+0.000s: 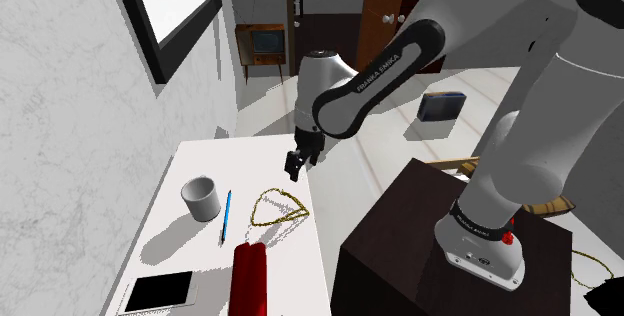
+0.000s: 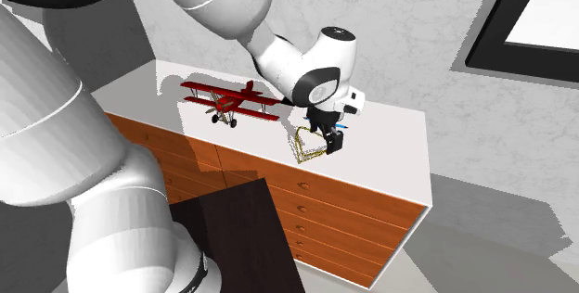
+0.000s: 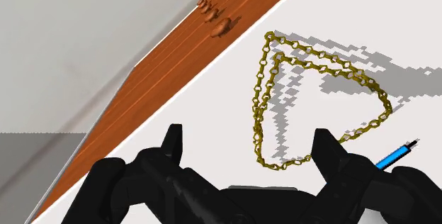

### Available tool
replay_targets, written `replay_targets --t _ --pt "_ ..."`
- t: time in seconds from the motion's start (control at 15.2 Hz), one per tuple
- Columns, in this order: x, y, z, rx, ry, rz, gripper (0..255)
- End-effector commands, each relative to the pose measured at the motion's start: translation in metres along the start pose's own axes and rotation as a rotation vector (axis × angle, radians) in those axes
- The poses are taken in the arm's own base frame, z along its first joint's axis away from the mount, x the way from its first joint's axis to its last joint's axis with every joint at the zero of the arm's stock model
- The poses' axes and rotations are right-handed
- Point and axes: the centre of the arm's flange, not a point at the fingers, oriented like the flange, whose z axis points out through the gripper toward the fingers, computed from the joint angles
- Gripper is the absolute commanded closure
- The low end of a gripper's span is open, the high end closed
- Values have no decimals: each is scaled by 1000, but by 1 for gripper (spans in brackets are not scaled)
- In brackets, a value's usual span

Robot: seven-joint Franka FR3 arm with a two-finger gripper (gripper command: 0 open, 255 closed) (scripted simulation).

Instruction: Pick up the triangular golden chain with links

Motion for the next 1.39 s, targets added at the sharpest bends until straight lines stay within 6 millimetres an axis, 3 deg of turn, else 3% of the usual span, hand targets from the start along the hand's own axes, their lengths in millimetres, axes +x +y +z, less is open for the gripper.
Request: replay_targets --t 0.0,0.2,0.73,0.86,0.92,1.32 --pt "7 -9 22 4 3 -6 0" --pt "20 -25 55 9 5 -15 0" --pt "18 -21 96 9 5 -16 0" --pt "18 -21 96 9 5 -16 0" --pt "18 -22 96 9 5 -16 255" --pt "18 -21 96 9 5 -16 255"
